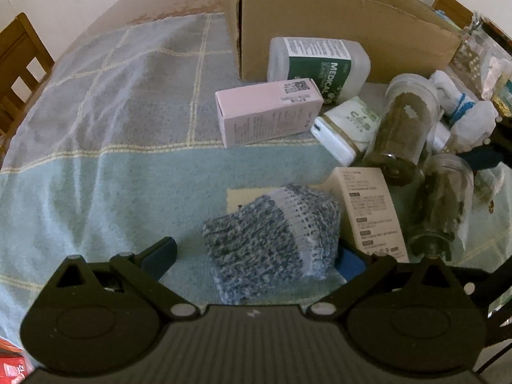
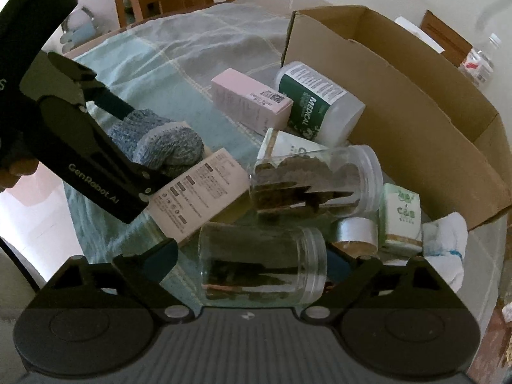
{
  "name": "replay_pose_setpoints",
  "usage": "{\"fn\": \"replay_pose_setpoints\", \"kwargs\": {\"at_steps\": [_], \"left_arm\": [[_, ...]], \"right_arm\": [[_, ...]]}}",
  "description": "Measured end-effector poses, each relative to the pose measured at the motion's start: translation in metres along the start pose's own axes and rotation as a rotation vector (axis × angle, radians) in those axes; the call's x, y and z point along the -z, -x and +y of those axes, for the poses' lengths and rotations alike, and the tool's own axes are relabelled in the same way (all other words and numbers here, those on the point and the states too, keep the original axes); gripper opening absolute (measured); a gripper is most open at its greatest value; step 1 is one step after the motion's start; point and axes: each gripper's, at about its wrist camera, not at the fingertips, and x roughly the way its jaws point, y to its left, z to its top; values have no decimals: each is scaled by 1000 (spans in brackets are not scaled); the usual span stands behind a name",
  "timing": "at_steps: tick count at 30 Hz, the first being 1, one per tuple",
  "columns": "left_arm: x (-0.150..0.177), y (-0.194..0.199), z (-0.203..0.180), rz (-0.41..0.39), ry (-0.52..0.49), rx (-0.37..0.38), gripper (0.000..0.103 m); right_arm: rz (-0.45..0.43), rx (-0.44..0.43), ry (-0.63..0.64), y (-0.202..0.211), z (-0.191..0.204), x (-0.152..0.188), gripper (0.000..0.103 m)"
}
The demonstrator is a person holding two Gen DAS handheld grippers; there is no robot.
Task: Organize objects
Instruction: 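Grasp the grey knitted sock with the left tool while the right grasps the dark-filled jar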
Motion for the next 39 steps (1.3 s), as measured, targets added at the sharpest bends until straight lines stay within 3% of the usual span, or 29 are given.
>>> {"fn": "replay_pose_setpoints", "kwargs": {"at_steps": [8,12,30,36,39], "left_arm": [[-1,0,0,-2,-7,16,95],[-3,0,-4,-12,-34,28,84],[-19,17,4,-14,-167,90,61],[-18,22,3,-9,-187,101,62],[-19,19,4,-5,-182,93,73]], "right_arm": [[25,-13,16,1,-4,1,86],[39,-1,26,-2,-3,0,80],[19,-30,-26,16,-18,-12,80],[11,-19,-37,19,-21,-15,80],[10,-20,-47,20,-22,-15,80]]}}
